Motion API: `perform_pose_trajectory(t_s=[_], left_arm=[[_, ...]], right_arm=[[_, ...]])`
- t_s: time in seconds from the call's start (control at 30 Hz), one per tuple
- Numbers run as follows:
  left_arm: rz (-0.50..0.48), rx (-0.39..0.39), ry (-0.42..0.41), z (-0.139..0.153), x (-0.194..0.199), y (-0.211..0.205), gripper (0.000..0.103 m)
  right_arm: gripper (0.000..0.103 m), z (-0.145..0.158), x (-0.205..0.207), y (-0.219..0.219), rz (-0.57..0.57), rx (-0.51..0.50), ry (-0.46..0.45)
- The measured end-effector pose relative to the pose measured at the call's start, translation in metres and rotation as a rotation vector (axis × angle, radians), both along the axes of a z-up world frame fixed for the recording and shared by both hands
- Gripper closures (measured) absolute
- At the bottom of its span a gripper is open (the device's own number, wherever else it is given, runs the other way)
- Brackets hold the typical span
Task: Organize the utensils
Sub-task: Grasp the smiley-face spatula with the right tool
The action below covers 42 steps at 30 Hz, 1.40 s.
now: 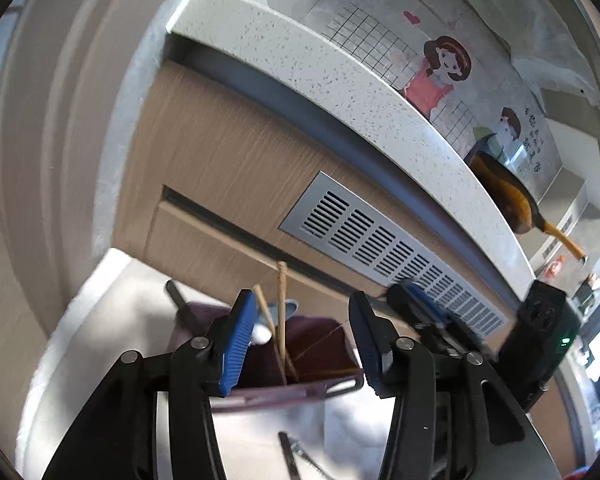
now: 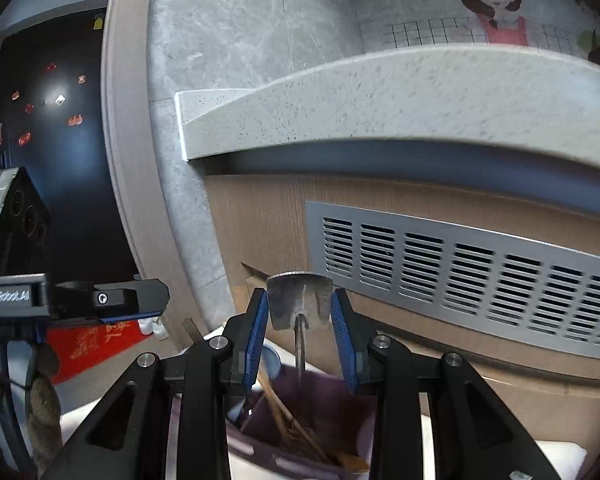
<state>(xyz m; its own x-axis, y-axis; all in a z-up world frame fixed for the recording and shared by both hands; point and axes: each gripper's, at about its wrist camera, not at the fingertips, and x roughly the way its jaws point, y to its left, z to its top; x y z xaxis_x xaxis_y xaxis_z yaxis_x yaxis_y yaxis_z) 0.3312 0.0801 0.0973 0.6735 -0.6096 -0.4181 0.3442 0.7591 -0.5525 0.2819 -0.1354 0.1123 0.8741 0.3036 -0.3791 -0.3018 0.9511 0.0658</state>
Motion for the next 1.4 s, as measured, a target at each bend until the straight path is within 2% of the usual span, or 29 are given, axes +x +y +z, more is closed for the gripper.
perform_pose_trajectory(t_s=[0.13, 0.2, 0.37, 0.43, 0.53, 0.6, 0.7, 0.8, 0.9, 1.0, 1.17, 1.3, 1.4], left_arm=[[0.046, 0.084, -0.006, -0.001, -0.03, 0.0, 0.05], [0.06, 0.102, 0.008, -0.008, -0.041, -0.002, 0.05], [0.081, 0.056, 0.078, -0.032, -0.053, -0.002, 0.05], [0.084, 0.078, 0.083, -0.035, -0.06, -0.003, 0.05], [0.091, 0.123, 0.081, -0.039, -0.071, -0.003, 0.049], [0.098, 0.144, 0.085, -0.044, -0.076, -0.003, 0.049], [0.092, 0.195, 0.095, -0.058, -0.084, -0.01, 0.049], [0.075, 0.254, 0.092, -0.078, -0.092, -0.02, 0.048], [0.056, 0.305, 0.125, -0.099, -0.099, -0.029, 0.048], [0.049, 0.358, 0.141, -0.113, -0.108, -0.036, 0.048], [0.016, 0.41, 0.165, -0.124, -0.118, -0.047, 0.048], [-0.002, 0.442, 0.186, -0.131, -0.119, -0.06, 0.048], [-0.02, 0.449, 0.197, -0.132, -0.12, -0.072, 0.048]], right_arm=[[0.072, 0.006, -0.032, -0.008, 0.009, -0.043, -0.001], [0.072, 0.006, -0.046, -0.01, 0.022, -0.09, 0.031], [0.072, -0.009, -0.029, -0.007, 0.088, -0.103, 0.201], [0.072, -0.017, -0.015, -0.008, 0.072, -0.089, 0.267], [0.072, -0.028, -0.001, -0.018, 0.079, 0.005, 0.394], [0.072, -0.028, -0.011, -0.023, 0.072, 0.022, 0.381], [0.072, -0.026, -0.048, -0.023, 0.038, -0.085, 0.274], [0.072, -0.037, -0.078, -0.019, 0.065, -0.178, 0.26], [0.073, -0.073, -0.093, -0.018, 0.078, -0.259, 0.357], [0.079, -0.111, -0.092, -0.018, 0.092, -0.28, 0.469], [0.083, -0.15, -0.081, -0.014, 0.12, -0.223, 0.615], [0.083, -0.156, -0.081, -0.004, 0.122, -0.238, 0.609], [0.098, -0.156, -0.087, 0.001, 0.115, -0.292, 0.595]])
